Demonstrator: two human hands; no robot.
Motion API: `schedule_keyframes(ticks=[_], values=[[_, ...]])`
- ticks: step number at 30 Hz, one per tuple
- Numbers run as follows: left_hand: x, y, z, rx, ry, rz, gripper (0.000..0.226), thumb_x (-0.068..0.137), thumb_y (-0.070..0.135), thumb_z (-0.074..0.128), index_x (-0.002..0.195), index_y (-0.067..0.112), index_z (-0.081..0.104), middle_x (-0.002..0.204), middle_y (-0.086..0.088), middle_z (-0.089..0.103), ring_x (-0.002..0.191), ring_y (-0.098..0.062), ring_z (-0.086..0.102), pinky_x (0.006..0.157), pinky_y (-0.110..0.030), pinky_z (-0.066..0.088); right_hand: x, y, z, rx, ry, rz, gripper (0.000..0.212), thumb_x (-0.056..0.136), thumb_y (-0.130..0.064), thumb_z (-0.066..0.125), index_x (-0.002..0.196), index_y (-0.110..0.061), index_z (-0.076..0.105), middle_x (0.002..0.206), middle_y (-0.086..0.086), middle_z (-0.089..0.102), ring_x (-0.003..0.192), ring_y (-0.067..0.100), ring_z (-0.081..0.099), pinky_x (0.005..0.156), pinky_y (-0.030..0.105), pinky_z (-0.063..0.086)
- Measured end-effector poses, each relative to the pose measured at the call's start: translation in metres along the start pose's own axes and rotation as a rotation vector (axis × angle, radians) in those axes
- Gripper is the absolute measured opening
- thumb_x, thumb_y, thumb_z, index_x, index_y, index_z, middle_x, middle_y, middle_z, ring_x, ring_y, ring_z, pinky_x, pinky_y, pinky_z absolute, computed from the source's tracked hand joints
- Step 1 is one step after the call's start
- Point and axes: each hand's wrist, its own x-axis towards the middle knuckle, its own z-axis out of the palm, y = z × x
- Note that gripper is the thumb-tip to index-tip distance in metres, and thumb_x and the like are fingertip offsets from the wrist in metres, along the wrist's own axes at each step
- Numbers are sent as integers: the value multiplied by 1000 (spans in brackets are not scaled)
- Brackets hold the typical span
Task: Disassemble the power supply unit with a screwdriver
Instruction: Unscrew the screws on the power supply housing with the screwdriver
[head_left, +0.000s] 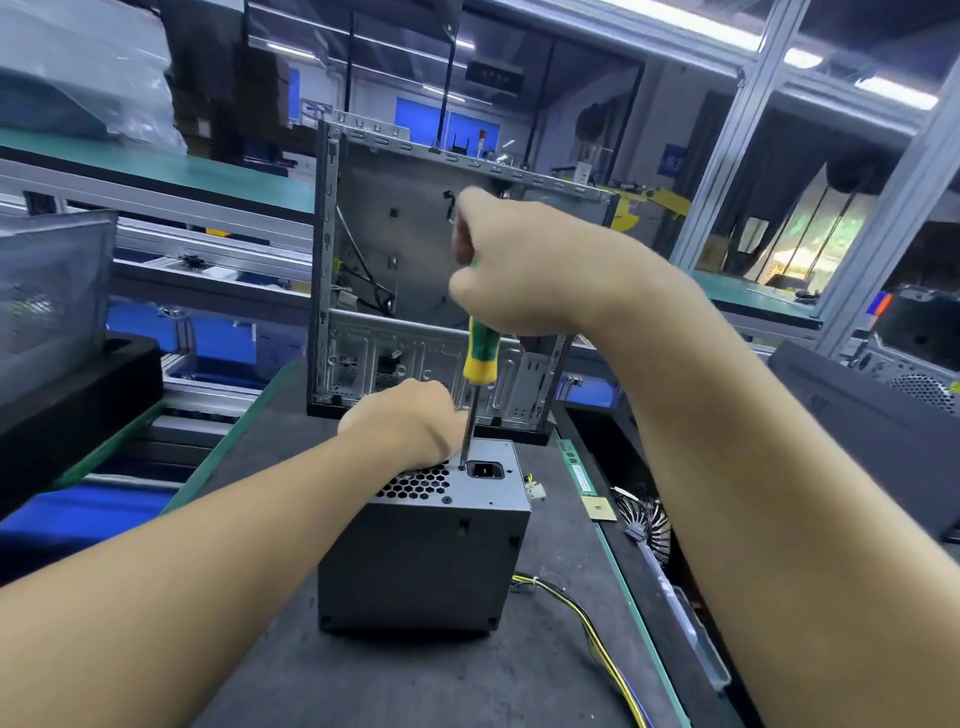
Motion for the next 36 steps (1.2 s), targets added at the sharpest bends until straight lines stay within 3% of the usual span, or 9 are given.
schedule_keyframes(ticks=[5, 8, 12, 16, 18, 24, 26, 30, 36], values=[[2, -4, 4, 1, 16, 38, 43, 91, 49, 34, 82, 20, 63, 82, 0, 63, 74, -25, 59, 78, -40, 50, 1, 5, 8, -61, 192, 99, 29, 101, -48, 37, 97, -22, 48, 101, 3, 51, 88, 28, 51, 70, 34, 38], [5, -4, 5, 13, 16, 40, 40, 93, 46, 35, 82, 18, 61, 81, -1, 61, 75, -26, 59, 77, -40, 49, 2, 6, 12, -52, 270, 48, 20, 99, -33, 41, 97, -17, 52, 104, 4, 59, 91, 30, 54, 75, 36, 43], [9, -7, 8, 21, 10, 55, 32, 95, 38, 35, 81, 17, 55, 83, -3, 60, 77, -28, 59, 72, -39, 45, -1, 1, -1, 71, 118, 24, 22, 93, -28, 43, 102, -16, 59, 97, 1, 61, 88, 21, 58, 65, 31, 44], [8, -8, 7, 2, 7, 70, 42, 97, 47, 35, 86, 15, 60, 85, -2, 62, 80, -27, 61, 80, -40, 50, 0, 2, 2, -7, 181, 90, 29, 98, -37, 35, 84, -17, 52, 78, -3, 47, 77, 25, 54, 62, 34, 36], [6, -7, 6, 5, -2, 63, 41, 96, 49, 34, 84, 17, 57, 85, -2, 61, 80, -28, 60, 83, -43, 51, 1, 3, 9, -140, 256, 93, 28, 101, -36, 34, 90, -17, 51, 75, -3, 38, 78, 31, 49, 68, 36, 33], [9, -6, 8, 38, 8, 61, 39, 95, 45, 32, 81, 17, 55, 83, -4, 60, 78, -29, 59, 77, -40, 47, 2, 3, 2, -86, 179, 33, 23, 96, -24, 38, 108, -18, 56, 105, 5, 58, 95, 33, 56, 76, 39, 45], [9, -6, 8, 37, 2, 63, 38, 95, 44, 32, 82, 17, 54, 84, -6, 61, 78, -30, 60, 78, -42, 49, 1, 2, 1, -36, 120, 35, 23, 96, -27, 39, 108, -17, 55, 104, 5, 61, 92, 29, 57, 73, 35, 43], [7, -8, 6, 30, 14, 70, 39, 93, 48, 33, 83, 17, 55, 83, -4, 60, 78, -30, 60, 81, -44, 51, -2, 4, -2, 10, 71, 83, 28, 95, -34, 39, 97, -12, 57, 76, 3, 66, 61, 21, 64, 51, 27, 36], [6, -6, 3, 58, -21, 100, 36, 93, 45, 31, 77, 17, 47, 80, -4, 53, 79, -33, 57, 81, -45, 51, 3, 3, -2, -69, 135, 58, 33, 103, -34, 35, 92, -9, 53, 77, 7, 58, 64, 26, 58, 51, 29, 35]])
